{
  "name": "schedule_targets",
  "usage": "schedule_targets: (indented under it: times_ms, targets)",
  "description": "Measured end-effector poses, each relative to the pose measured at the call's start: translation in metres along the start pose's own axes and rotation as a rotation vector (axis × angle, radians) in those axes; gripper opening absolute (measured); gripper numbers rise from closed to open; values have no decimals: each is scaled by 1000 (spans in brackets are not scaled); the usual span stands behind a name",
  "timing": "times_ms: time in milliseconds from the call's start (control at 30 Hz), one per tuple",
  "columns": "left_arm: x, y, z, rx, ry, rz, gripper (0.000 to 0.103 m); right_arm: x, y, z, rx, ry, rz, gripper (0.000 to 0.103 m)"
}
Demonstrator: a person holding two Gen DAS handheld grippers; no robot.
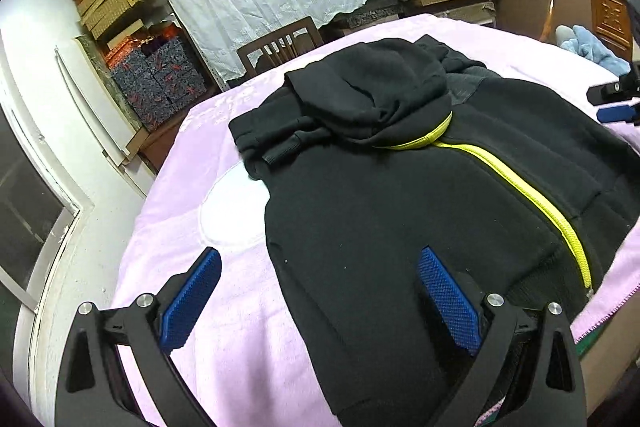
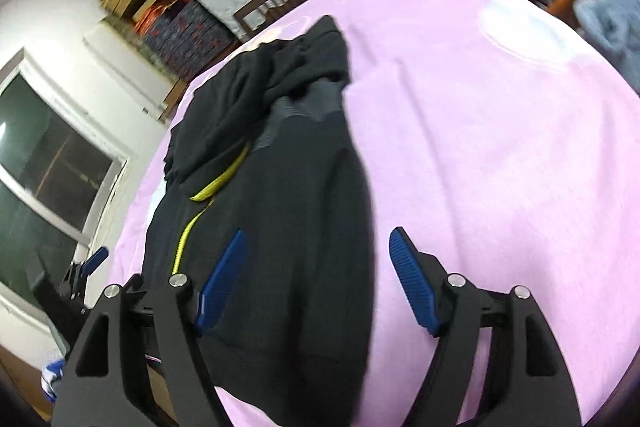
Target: Fold large clothes
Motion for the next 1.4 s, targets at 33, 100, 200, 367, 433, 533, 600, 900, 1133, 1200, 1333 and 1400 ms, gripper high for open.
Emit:
schedule_targets:
  times_ms: [33, 100, 200, 367, 433, 533, 600, 900, 1133, 1200, 1333, 1400]
  targets:
    - [1, -1, 0, -3, 2, 4, 100, -1, -4, 0, -2, 1, -12, 72]
    - [0, 1, -1, -4, 9, 13, 100, -3, -8, 0, -11, 2, -21, 72]
    - [1, 4, -4, -6, 24, 29, 100, -5, -6, -1, -22, 0, -14, 72]
    - [2, 13, -10, -37, 52, 63, 100, -4, -3, -2, -31, -3, -2, 75]
    - [4, 18, -15, -61, 72, 75, 100, -3, -4, -2, -33, 0, 4, 76]
    - [9, 32, -33, -134, 135, 111, 100, 1, -4, -4, -39, 9, 10, 76]
    - [12, 48, -52, -231, 208, 184, 100, 6, -3, -4, -42, 12, 17, 76]
    - [7, 75, -80, -560, 289, 383, 99, 27, -7, -15, -55, 32, 28, 76]
    - [-8, 39, -51, -707, 252, 284, 99, 11, 2, -16, 54, 76, 57, 77]
    - [-18, 30, -40, -748, 237, 262, 99, -4, 9, -17, 138, 120, 68, 77]
    - [-34, 24, -26, -860, 221, 251, 99, -30, 23, -17, 215, 174, 109, 77]
    - [-40, 24, -24, -929, 219, 258, 99, -37, 29, -17, 236, 191, 121, 77]
Point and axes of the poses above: each gripper's, at about its wrist camera, not at the fingertips, and z roughly against the way its jaws point, y to its left, x to its top, the point moved 5 cm from there along -z, roughly the way its jaws point, and after that the axes turned 15 degrees about y, right-handed, at the moved point
